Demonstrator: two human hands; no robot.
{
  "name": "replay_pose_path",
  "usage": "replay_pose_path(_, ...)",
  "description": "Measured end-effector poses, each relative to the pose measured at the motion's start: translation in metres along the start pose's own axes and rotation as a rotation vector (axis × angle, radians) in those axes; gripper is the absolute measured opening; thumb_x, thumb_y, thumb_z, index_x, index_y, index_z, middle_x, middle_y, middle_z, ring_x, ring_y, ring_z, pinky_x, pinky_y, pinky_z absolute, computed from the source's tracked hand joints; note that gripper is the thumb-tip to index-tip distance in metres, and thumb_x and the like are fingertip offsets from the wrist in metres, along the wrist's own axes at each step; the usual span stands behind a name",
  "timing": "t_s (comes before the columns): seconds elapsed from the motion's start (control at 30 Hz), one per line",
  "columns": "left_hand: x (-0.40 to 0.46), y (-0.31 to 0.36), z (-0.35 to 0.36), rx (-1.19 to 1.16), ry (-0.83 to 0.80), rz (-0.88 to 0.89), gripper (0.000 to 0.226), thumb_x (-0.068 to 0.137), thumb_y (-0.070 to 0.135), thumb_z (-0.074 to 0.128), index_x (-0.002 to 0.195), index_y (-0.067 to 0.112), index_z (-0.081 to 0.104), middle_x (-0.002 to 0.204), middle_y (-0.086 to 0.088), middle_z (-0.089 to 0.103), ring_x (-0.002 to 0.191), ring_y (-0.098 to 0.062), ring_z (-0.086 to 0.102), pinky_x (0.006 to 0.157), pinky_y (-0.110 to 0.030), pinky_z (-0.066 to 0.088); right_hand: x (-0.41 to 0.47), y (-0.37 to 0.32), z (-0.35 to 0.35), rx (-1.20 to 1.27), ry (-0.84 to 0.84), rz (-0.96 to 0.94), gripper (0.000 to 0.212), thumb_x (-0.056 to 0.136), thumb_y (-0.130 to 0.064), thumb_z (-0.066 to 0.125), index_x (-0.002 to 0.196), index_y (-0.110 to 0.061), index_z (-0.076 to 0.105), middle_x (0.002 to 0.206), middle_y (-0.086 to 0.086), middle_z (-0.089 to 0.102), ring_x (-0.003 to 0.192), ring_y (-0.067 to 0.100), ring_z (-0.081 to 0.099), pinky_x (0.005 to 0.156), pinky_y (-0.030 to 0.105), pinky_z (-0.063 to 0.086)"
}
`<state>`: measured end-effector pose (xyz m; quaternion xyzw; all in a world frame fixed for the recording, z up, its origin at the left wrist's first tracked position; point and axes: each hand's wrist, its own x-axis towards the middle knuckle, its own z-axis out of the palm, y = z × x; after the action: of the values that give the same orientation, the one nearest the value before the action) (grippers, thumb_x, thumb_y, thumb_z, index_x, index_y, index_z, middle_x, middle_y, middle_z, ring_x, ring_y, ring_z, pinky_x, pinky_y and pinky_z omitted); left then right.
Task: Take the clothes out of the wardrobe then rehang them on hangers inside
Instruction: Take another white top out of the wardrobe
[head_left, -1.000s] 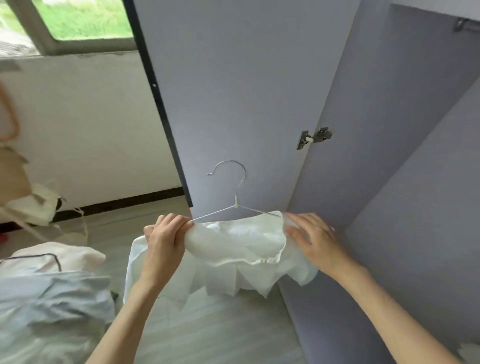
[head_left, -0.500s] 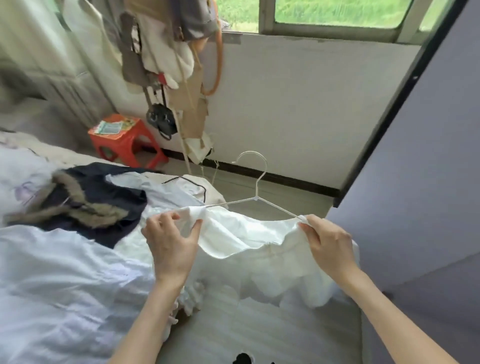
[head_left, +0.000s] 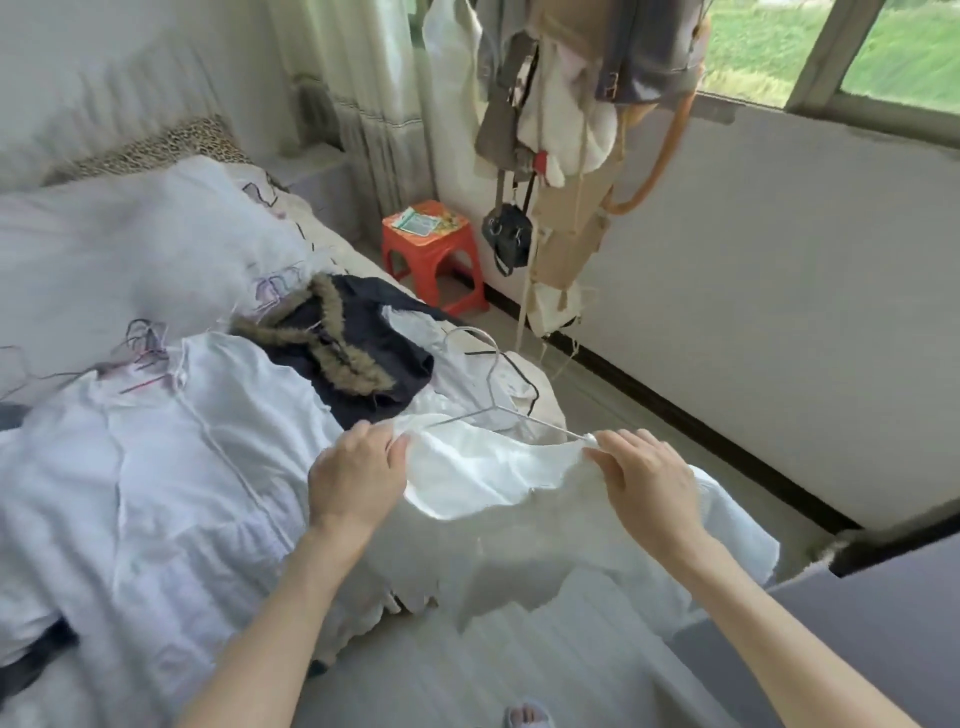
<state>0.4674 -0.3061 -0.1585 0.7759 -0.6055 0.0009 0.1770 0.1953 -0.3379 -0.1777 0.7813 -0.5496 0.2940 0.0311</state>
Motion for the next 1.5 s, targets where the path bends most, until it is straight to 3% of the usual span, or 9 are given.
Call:
replay_pose_path(0.07,-0.008,-0.005,0.004,-0.007,-0.072,-0.114,0.03,0.095,0.027,0.043,0.081,0.007,0.06,0.092,-0.01,0.06,0.087,-0.033,0.056,0.068,-0.037,0.042,0.013,0.002,-0.001,0.028,0.009,-0.097,0.024,0.088,-0.026,0.046,0.078,-0.015,0.065,0.061,-0.005,0.057,0.057,0.022,0.052,0.049,0.028,0.039)
replay_pose_path(0.17,-0.01,0.0,-0.008,-0.08,0.097,-0.13,0.03,0.092,0.023,0.052,0.069,0.005,0.058,0.077,-0.011,0.056,0.073,-0.034,0.056,0.059,-0.036,0.041,0.028,0.0,0.011,-0.024,-0.109,-0.31,0.013,0.08,-0.019,0.07,0.07,-0.017,0.062,0.055,-0.007,0.052,0.054,0.02,0.05,0.048,0.029,0.034)
replay_pose_path(0.3,-0.012,-0.01,-0.017,-0.126,0.194,-0.09,0.036,0.089,0.028,0.05,0.06,0.007,0.052,0.069,-0.002,0.045,0.067,-0.03,0.051,0.057,-0.032,0.039,0.046,-0.009,0.021,0.092,-0.119,-0.315,0.012,0.078,-0.015,0.073,0.07,-0.014,0.063,0.056,-0.005,0.056,0.054,0.022,0.053,0.048,0.028,0.034)
replay_pose_path(0.47,-0.041,-0.057,-0.025,-0.297,0.15,-0.083,0.051,0.086,0.049,0.035,0.087,0.01,0.068,0.102,0.003,0.052,0.095,-0.011,0.052,0.086,-0.021,0.037,0.071,-0.049,0.033,0.323,-0.106,-0.373,0.014,0.081,-0.019,0.059,0.071,-0.01,0.064,0.057,-0.005,0.055,0.055,0.021,0.051,0.055,0.026,0.032)
replay_pose_path(0.57,-0.056,-0.099,-0.047,-0.499,0.187,-0.22,0.029,0.092,0.043,0.045,0.099,0.019,0.061,0.103,0.016,0.057,0.096,-0.004,0.057,0.091,-0.027,0.044,0.082,-0.092,0.045,0.412,-0.102,-0.421,0.018,0.081,-0.017,0.061,0.065,-0.011,0.06,0.054,-0.013,0.043,0.055,0.009,0.038,0.054,0.022,0.03)
replay_pose_path(0.7,-0.079,-0.168,-0.077,-0.325,0.225,-0.325,0.043,0.088,0.054,0.048,0.107,0.017,0.058,0.098,0.014,0.058,0.096,-0.013,0.057,0.087,-0.031,0.036,0.088,-0.163,0.065,0.505,-0.131,-0.477,0.031,0.084,-0.019,0.057,0.056,-0.017,0.043,0.053,-0.015,0.035,0.054,0.006,0.031,0.054,0.015,0.022)
replay_pose_path(0.97,-0.141,-0.297,-0.125,0.059,0.489,-0.444,0.066,0.089,0.071,0.019,0.067,0.014,0.046,0.06,0.001,0.052,0.055,-0.025,0.05,0.051,-0.03,0.035,0.082,-0.336,0.102,0.554,-0.269,-0.629,0.038,0.081,-0.023,0.06,0.055,-0.019,0.032,0.047,-0.008,0.032,0.044,0.014,0.031,0.041,0.021,0.021)
replay_pose_path(1.23,-0.185,-0.402,-0.178,0.162,0.717,-0.603,0.047,0.086,0.059,0.041,0.058,0.025,0.026,0.051,0.015,0.023,0.053,-0.018,0.033,0.064,-0.032,0.027,0.069,-0.467,0.151,0.658,-0.416,-0.662,0.054,0.086,-0.053,0.036,0.061,-0.01,0.056,0.06,-0.001,0.054,0.063,0.022,0.054,0.054,0.031,0.04)
replay_pose_path(1.5,-0.189,-0.507,-0.192,0.197,0.59,-0.77,0.054,0.084,0.049,0.057,0.053,0.021,0.024,0.048,0.006,0.029,0.056,-0.027,0.04,0.065,-0.036,0.031,0.07,-0.558,0.216,0.655,-0.643,-0.731,0.048,0.086,-0.051,0.039,0.093,-0.009,0.062,0.092,0.001,0.064,0.092,0.02,0.053,0.076,0.03,0.039)
